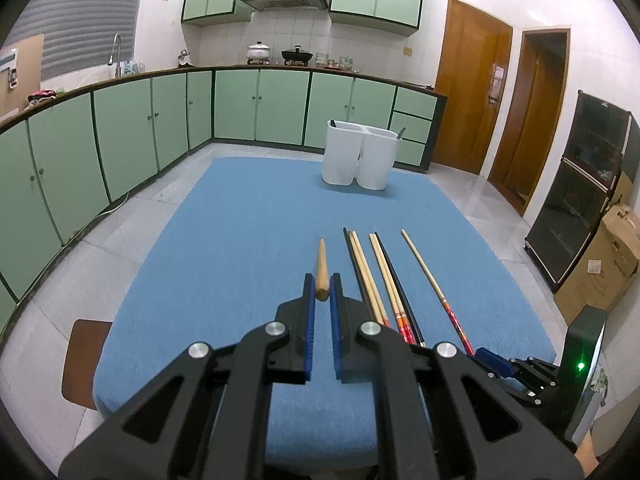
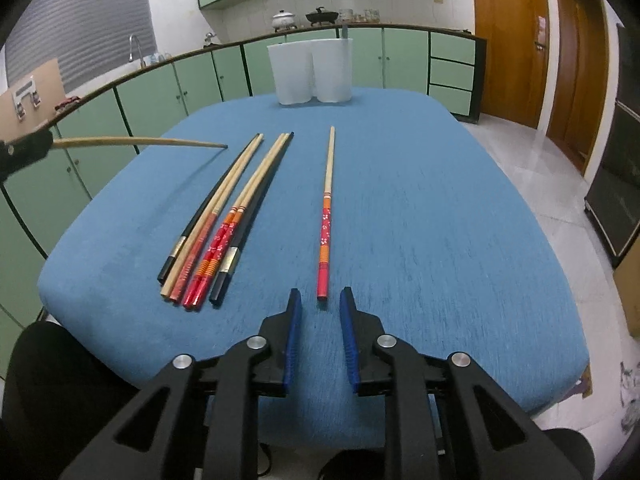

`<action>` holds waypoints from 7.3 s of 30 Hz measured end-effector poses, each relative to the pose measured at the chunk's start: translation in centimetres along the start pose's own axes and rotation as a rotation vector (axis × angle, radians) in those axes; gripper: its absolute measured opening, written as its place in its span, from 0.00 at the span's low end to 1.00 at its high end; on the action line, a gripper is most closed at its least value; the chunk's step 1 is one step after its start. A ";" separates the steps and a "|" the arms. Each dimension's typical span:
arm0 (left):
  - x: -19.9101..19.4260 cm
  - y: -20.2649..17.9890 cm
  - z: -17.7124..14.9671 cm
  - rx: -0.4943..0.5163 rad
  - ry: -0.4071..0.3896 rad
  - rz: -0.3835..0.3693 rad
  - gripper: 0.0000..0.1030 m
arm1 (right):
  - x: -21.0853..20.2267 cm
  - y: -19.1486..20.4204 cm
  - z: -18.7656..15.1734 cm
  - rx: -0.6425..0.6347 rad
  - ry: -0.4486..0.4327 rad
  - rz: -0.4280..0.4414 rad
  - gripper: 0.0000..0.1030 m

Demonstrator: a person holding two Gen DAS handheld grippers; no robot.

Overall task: Organize utensils
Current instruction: 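Grasp a red-patterned chopstick with the right tool while the left tool grasps a plain wooden chopstick, then carry both chopsticks to the white holder and drop them in, then return both tools over the remaining chopsticks on the table, then grasp a black chopstick with the right tool while the left tool grasps another black chopstick, lift toward holder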

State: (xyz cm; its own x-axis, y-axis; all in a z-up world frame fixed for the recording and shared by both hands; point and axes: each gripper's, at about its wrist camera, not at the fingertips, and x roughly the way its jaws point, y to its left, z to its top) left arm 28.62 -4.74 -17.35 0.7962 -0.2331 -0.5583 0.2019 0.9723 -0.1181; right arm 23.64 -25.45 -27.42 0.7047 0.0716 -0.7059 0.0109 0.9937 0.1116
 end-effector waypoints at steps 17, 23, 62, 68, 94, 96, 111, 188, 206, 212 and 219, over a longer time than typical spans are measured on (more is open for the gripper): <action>-0.1 0.2 0.3 0.012 0.015 0.004 0.06 | 0.6 -0.5 0.4 0.031 -0.006 0.036 0.09; 0.0 0.3 0.3 0.010 0.013 0.004 0.06 | 0.4 -0.2 0.6 0.002 -0.005 0.015 0.06; 4.5 -1.4 18.5 0.178 -0.022 -0.091 0.06 | -6.5 0.4 29.6 -0.174 -0.043 0.051 0.05; 6.2 -2.9 22.5 0.206 -0.050 -0.084 0.06 | -6.5 0.3 33.9 -0.154 -0.069 0.060 0.05; 21.3 -7.3 36.2 0.121 -0.166 -0.068 0.06 | 6.1 -4.6 45.8 -0.071 -0.055 0.011 0.05; 22.6 -7.2 34.8 0.128 -0.138 -0.069 0.06 | 7.9 -5.1 44.9 -0.069 -0.023 0.013 0.05; 15.3 -3.4 31.9 0.169 -0.170 -0.023 0.35 | 1.1 -6.1 40.1 -0.033 -0.139 0.039 0.18; 7.8 0.6 -7.1 0.019 0.143 0.061 0.07 | 0.1 -0.6 0.5 0.010 -0.028 -0.023 0.08; 7.7 0.6 -6.2 0.011 0.155 -0.063 0.06 | -0.4 0.6 0.9 -0.047 -0.068 0.016 0.06; 4.1 0.4 -3.5 -0.026 0.086 -0.098 0.06 | -4.4 -0.1 3.3 0.013 -0.149 0.028 0.06; 0.6 -0.1 0.9 -0.005 -0.013 -0.111 0.06 | -8.2 0.0 8.5 -0.016 -0.216 0.035 0.06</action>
State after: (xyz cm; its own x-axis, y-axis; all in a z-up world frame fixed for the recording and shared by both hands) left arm 29.54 -5.02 -16.91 0.7763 -0.3396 -0.5311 0.2863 0.9405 -0.1830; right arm 23.85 -26.72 -15.68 0.8399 0.0873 -0.5356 -0.0260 0.9923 0.1210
